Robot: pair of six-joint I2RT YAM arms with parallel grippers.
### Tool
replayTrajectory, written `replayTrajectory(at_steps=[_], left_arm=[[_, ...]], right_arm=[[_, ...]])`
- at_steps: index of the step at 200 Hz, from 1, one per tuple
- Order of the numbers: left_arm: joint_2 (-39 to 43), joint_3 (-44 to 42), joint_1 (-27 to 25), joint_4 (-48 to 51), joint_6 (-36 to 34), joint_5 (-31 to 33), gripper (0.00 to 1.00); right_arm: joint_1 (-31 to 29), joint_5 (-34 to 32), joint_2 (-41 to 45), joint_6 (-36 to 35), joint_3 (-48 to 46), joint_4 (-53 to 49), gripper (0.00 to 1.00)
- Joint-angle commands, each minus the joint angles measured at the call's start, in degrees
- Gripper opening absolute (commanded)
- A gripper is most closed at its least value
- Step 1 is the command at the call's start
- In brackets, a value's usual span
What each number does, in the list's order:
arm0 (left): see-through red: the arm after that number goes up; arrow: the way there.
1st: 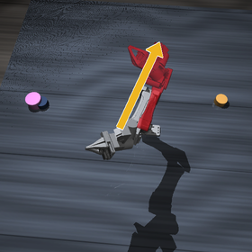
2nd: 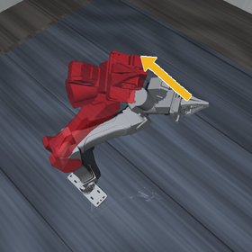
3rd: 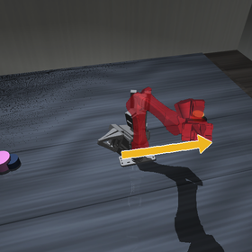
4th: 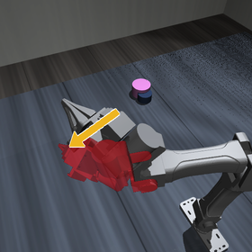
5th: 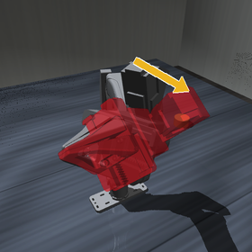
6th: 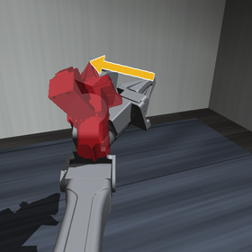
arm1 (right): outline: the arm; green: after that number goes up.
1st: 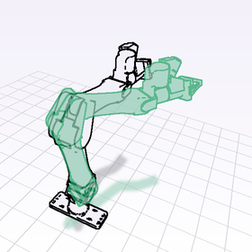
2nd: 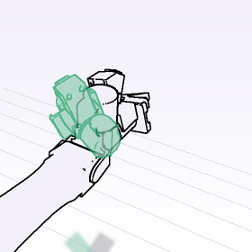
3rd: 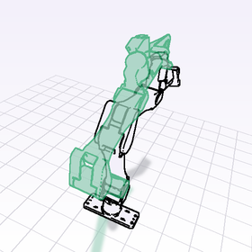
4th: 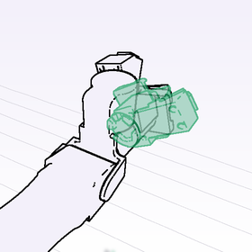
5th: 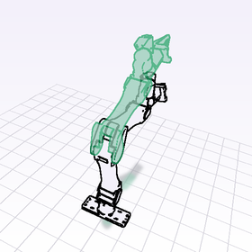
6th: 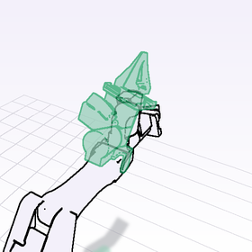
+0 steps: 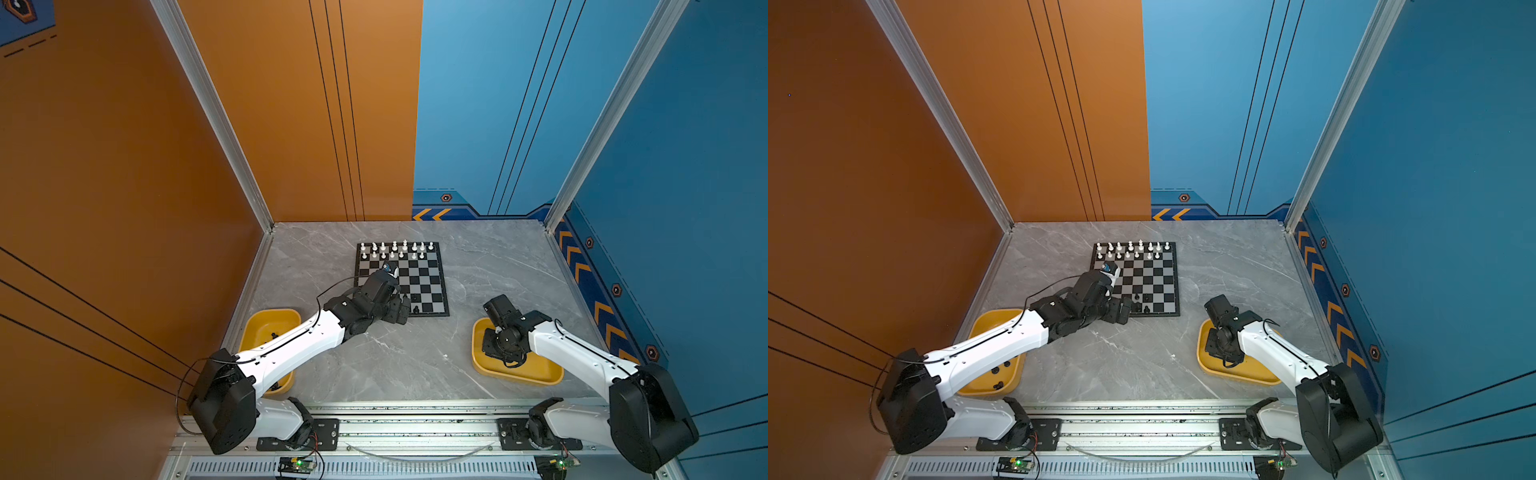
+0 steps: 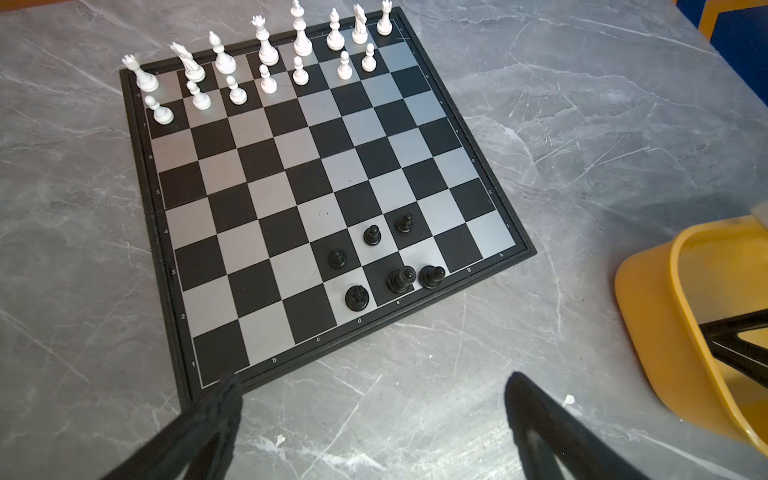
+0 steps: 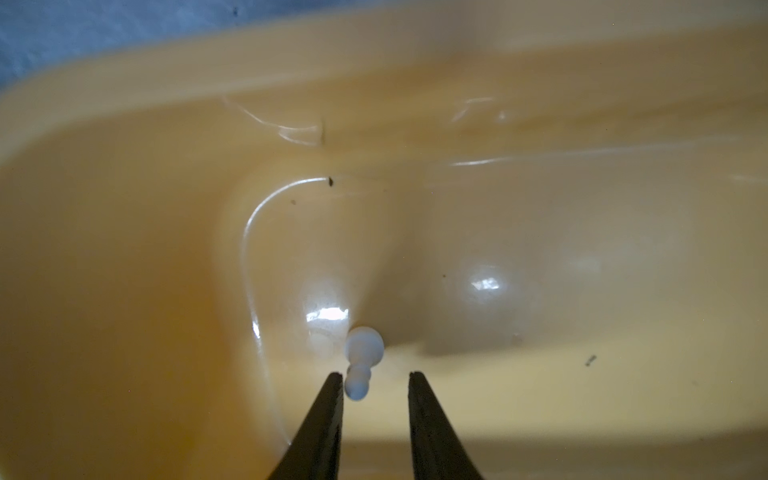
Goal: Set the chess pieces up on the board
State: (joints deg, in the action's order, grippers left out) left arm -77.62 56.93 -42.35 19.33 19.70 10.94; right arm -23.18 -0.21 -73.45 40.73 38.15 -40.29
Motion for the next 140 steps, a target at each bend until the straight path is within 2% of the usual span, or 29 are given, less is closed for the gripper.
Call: replayTrajectory(at_steps=[1, 59, 93, 140], left_arm=[[0.2, 1.2, 0.5, -1.1, -0.4, -1.4, 1.0], [0.7, 0.4, 0.7, -1.6, 0.3, -0.5, 0.99], [0.0, 0.9, 0.9, -1.9, 0.3, -0.7, 1.0], [-0.6, 1.2, 1.3, -2.0, 0.2, -1.4, 1.0]], right_arm=[[0.2, -0.4, -2.0, -0.8, 2.1, 0.7, 0.28], [0.3, -1.3, -4.0, -2.6, 4.3, -0.2, 0.25], [0.5, -1.2, -4.3, -2.7, 4.7, -1.0, 0.17], [0.5, -0.8, -3.5, -2.0, 4.0, -1.4, 0.19]])
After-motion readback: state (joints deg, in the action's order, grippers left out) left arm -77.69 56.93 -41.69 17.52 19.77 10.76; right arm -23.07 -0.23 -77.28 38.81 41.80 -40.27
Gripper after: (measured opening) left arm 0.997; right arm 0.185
